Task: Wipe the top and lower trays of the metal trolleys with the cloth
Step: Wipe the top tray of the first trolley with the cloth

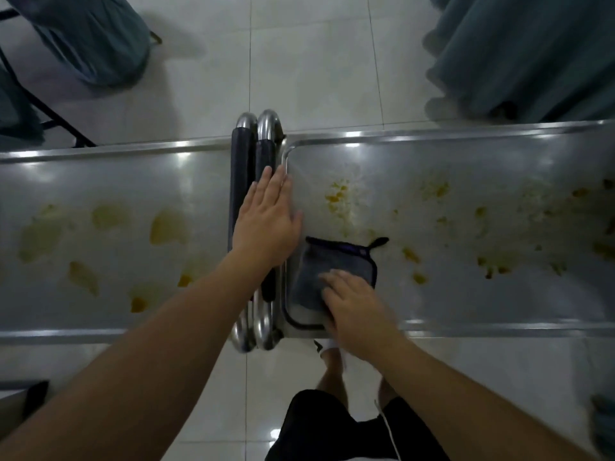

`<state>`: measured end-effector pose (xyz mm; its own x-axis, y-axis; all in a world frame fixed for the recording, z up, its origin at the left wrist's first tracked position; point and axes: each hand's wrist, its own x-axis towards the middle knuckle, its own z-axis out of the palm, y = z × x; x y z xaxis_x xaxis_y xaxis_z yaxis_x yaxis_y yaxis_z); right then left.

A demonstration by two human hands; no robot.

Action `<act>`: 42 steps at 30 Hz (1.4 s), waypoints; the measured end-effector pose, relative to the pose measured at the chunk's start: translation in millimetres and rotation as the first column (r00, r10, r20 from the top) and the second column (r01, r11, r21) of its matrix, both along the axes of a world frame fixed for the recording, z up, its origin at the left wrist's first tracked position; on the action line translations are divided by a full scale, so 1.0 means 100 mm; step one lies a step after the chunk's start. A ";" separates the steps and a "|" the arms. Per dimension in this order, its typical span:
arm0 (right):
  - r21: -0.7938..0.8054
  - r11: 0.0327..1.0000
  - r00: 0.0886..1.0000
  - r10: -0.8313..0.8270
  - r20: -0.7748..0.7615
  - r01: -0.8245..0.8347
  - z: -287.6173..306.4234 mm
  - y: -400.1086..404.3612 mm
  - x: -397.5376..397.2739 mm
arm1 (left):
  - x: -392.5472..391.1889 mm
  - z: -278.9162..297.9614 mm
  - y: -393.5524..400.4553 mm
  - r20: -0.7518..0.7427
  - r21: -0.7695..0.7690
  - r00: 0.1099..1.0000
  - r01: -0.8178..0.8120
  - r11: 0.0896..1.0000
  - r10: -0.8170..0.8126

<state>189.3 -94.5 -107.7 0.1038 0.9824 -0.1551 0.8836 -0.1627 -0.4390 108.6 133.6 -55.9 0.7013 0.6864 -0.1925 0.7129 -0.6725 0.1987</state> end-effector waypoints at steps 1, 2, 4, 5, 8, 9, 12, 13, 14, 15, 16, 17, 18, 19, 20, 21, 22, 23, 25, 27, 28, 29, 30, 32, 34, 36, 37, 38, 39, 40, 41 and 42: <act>-0.055 0.996 0.998 0.068 -0.006 -0.068 -0.11 -0.06 -0.10 | 0.01 0.00 0.05 0.007 -0.001 1.000 -0.002 1.000 0.002; -0.103 0.988 0.993 0.117 -0.029 -0.119 -0.22 -0.11 -0.18 | 0.03 -0.01 0.08 0.018 -0.002 1.000 -0.010 1.000 0.010; -0.159 0.973 0.984 0.157 -0.084 -0.168 -0.36 -0.19 -0.29 | 0.06 -0.02 0.09 0.034 0.002 0.999 -0.041 0.999 0.041; -0.160 0.974 0.986 0.146 -0.083 -0.157 -0.43 -0.20 -0.32 | 0.07 -0.03 0.08 0.040 0.012 0.997 -0.061 0.998 0.060; -0.149 0.987 0.997 0.065 0.027 -0.060 -0.56 -0.16 -0.36 | 0.09 -0.05 0.05 0.062 0.043 0.993 -0.101 0.994 0.098; -0.158 0.987 0.998 0.045 0.049 -0.037 -0.60 -0.12 -0.39 | 0.09 -0.05 0.04 0.071 0.048 0.992 -0.107 0.993 0.104; -0.151 0.988 0.998 0.013 0.067 -0.002 -0.75 0.01 -0.55 | 0.08 -0.07 0.05 0.094 0.054 0.990 -0.112 0.992 0.107; -0.133 0.991 0.997 0.000 0.077 0.010 -0.81 0.05 -0.57 | 0.08 -0.09 0.05 0.098 0.061 0.989 -0.114 0.992 0.108; -0.109 0.994 0.996 -0.008 0.087 0.018 -0.86 0.08 -0.58 | 0.08 -0.10 0.06 0.104 0.065 0.989 -0.114 0.991 0.107; -0.086 0.996 0.996 -0.007 0.094 0.015 -0.91 0.10 -0.57 | 0.09 -0.11 0.06 0.108 0.069 0.988 -0.114 0.991 0.106; -0.064 0.998 0.995 0.001 0.096 0.006 -0.94 0.13 -0.55 | 0.08 -0.12 0.06 0.109 0.073 0.988 -0.114 0.991 0.106; -0.048 0.999 0.995 0.007 0.095 -0.003 -0.95 0.18 -0.52 | 0.08 -0.12 0.06 0.111 0.078 0.988 -0.114 0.990 0.105; -0.035 0.999 0.995 0.008 0.095 -0.004 -0.95 0.26 -0.47 | 0.08 -0.13 0.06 0.112 0.081 0.988 -0.111 0.990 0.102; -0.019 1.000 0.995 -0.004 0.102 0.006 -0.95 0.39 -0.39 | 0.08 -0.14 0.05 0.109 0.084 0.989 -0.109 0.991 0.099; -0.002 1.000 0.993 -0.027 0.112 0.027 -0.95 0.56 -0.28 | 0.08 -0.14 0.05 0.104 0.087 0.990 -0.108 0.990 0.098; 0.007 0.999 0.991 -0.048 0.126 0.048 -0.95 0.78 -0.15 | 0.08 -0.14 0.04 0.099 0.088 0.990 -0.109 0.990 0.100; 0.002 0.998 0.988 -0.061 0.144 0.061 -0.95 1.01 0.00 | 0.08 -0.14 0.04 0.093 0.084 0.990 -0.111 0.990 0.103; -0.016 0.998 0.985 -0.065 0.159 0.069 -0.93 1.26 0.17 | 0.09 -0.13 0.04 0.085 0.081 0.991 -0.112 0.990 0.105; -0.064 0.994 0.980 -0.075 0.182 0.088 -0.90 1.74 0.48 | 0.09 -0.12 0.04 0.072 0.084 0.993 -0.104 0.991 0.098; -0.094 0.988 0.976 -0.102 0.193 0.122 -0.87 2.16 0.77 | 0.10 -0.11 0.04 0.060 0.095 0.995 -0.089 0.991 0.084; -0.096 0.987 0.972 -0.107 0.209 0.130 -0.87 2.33 0.90 | 0.10 -0.11 0.04 0.056 0.098 0.995 -0.088 0.991 0.083; -0.096 0.986 0.968 -0.111 0.226 0.135 -0.87 2.46 1.02 | 0.09 -0.12 0.03 0.055 0.097 0.995 -0.089 0.991 0.084; -0.097 0.986 0.966 -0.107 0.237 0.133 -0.87 2.57 1.11 | 0.09 -0.12 0.03 0.055 0.097 0.995 -0.089 0.991 0.084; -0.111 0.988 0.968 -0.082 0.238 0.111 -0.87 2.67 1.23 | 0.09 -0.12 0.04 0.056 0.100 0.995 -0.089 0.991 0.083; -0.117 0.987 0.969 -0.080 0.232 0.109 -0.88 2.65 1.22 | 0.10 -0.13 0.04 0.051 0.102 0.995 -0.092 0.990 0.087; -0.107 0.984 0.969 -0.117 0.218 0.143 -0.88 2.56 1.14 | 0.11 -0.13 0.04 0.033 0.104 0.996 -0.088 0.991 0.085; -0.104 0.982 0.968 -0.135 0.212 0.160 -0.88 2.49 1.08 | 0.11 -0.12 0.03 0.022 0.106 0.996 -0.084 0.991 0.082; -0.102 0.981 0.967 -0.141 0.211 0.165 -0.87 2.39 1.00 | 0.11 -0.12 0.04 0.014 0.110 0.997 -0.081 0.991 0.080; -0.102 0.982 0.968 -0.133 0.212 0.157 -0.86 2.27 0.90 | 0.11 -0.12 0.04 0.008 0.115 0.997 -0.079 0.990 0.079; -0.103 0.984 0.971 -0.119 0.206 0.142 -0.86 2.11 0.79 | 0.11 -0.12 0.04 0.001 0.120 0.997 -0.077 0.990 0.077; -0.100 0.987 0.977 -0.104 0.189 0.124 -0.87 1.91 0.67 | 0.11 -0.13 0.04 -0.004 0.124 0.997 -0.075 0.989 0.076; -0.092 0.990 0.983 -0.088 0.164 0.104 -0.87 1.69 0.54 | 0.12 -0.12 0.04 -0.002 0.123 0.997 -0.078 0.989 0.079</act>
